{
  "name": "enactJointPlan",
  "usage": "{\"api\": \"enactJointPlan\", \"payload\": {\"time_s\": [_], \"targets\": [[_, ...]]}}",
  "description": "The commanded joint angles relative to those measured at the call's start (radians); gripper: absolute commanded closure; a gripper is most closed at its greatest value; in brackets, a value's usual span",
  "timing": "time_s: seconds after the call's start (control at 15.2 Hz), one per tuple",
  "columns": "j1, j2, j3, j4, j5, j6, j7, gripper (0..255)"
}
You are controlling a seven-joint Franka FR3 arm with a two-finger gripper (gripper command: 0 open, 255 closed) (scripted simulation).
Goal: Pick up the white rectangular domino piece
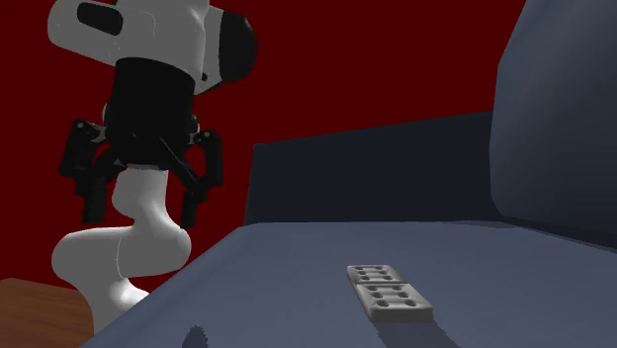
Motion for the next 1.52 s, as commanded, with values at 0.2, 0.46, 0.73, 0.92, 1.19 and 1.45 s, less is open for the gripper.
{"api": "enactJointPlan", "payload": {"time_s": [0.2, 0.46, 0.73, 0.92, 1.19, 1.45], "targets": [[0.008, 0.138, 0.095, 0.109, 0.024, 0.02, 0.121, 0], [0.013, 0.264, 0.172, 0.219, 0.018, 0.029, 0.223, 0], [0.023, 0.409, 0.248, 0.349, -0.015, 0.029, 0.334, 0], [0.043, 0.531, 0.299, 0.464, -0.062, 0.019, 0.422, 0], [0.076, 0.642, 0.33, 0.558, -0.113, 0.015, 0.497, 0], [0.074, 0.635, 0.328, 0.496, -0.109, 0.07, 0.494, 0]]}}
